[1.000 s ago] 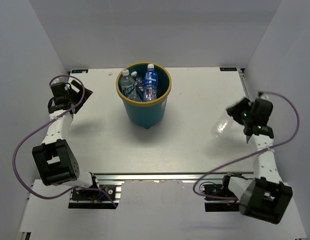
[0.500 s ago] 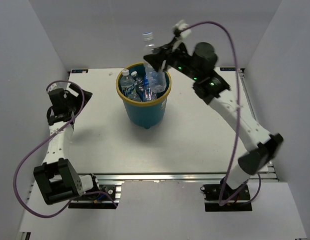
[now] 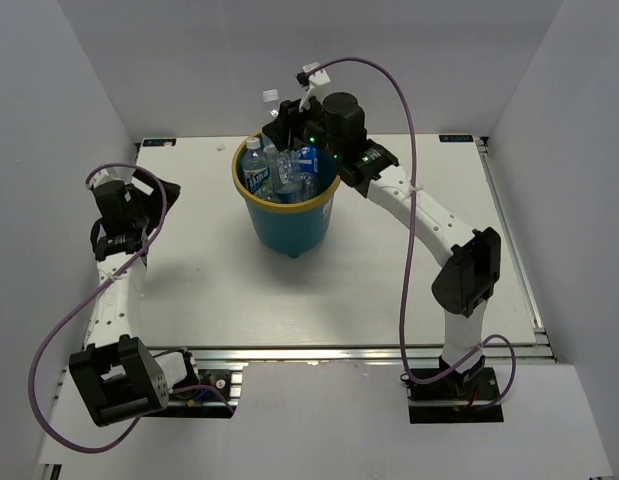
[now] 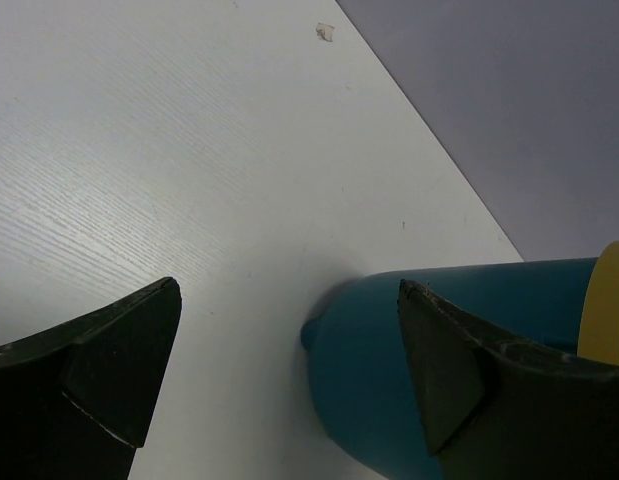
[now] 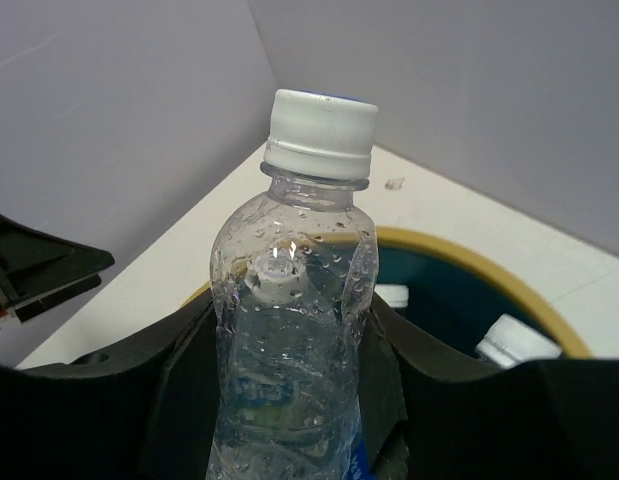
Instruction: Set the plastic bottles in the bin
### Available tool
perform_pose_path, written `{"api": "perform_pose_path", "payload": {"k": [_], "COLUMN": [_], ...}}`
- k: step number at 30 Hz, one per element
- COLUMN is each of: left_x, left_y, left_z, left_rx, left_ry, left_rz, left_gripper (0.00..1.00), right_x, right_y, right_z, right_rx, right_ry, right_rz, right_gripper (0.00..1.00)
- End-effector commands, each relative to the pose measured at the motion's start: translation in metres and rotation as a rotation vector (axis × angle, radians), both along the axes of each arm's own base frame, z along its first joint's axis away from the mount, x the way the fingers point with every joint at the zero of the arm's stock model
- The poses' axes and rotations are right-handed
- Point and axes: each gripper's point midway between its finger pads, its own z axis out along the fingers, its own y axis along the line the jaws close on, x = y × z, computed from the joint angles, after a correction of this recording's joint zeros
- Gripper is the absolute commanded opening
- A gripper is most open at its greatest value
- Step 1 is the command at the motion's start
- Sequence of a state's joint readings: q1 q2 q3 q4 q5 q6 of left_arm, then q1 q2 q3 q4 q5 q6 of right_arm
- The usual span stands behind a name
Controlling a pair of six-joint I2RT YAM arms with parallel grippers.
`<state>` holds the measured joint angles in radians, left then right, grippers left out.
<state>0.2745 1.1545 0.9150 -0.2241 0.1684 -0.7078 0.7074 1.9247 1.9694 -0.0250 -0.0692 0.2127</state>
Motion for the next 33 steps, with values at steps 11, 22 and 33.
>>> {"api": "perform_pose_path", "payload": {"k": [11, 22, 33], "left_x": [-0.006, -0.009, -0.006], "left_y": [0.001, 0.015, 0.016], "left_z": [0.003, 0.018, 0.031], "left_rx": [0.007, 0.056, 0.095], "left_ry": [0.003, -0.003, -0.041], "left_rz": [0.013, 0.084, 0.056], "left_gripper": [0.98, 0.98, 0.98], "right_x": [-0.011, -0.007, -0.029], "right_y": [-0.004, -0.035, -0.131], "right_z": [-0.062, 0.025, 0.071], "right_rx": [-0.121, -0.051, 0.019], "right_ry": [0.161, 0.001, -0.051], "right_rz": [-0.04, -0.167, -0.337], "right_gripper": [0.67, 0.89, 0.89]}}
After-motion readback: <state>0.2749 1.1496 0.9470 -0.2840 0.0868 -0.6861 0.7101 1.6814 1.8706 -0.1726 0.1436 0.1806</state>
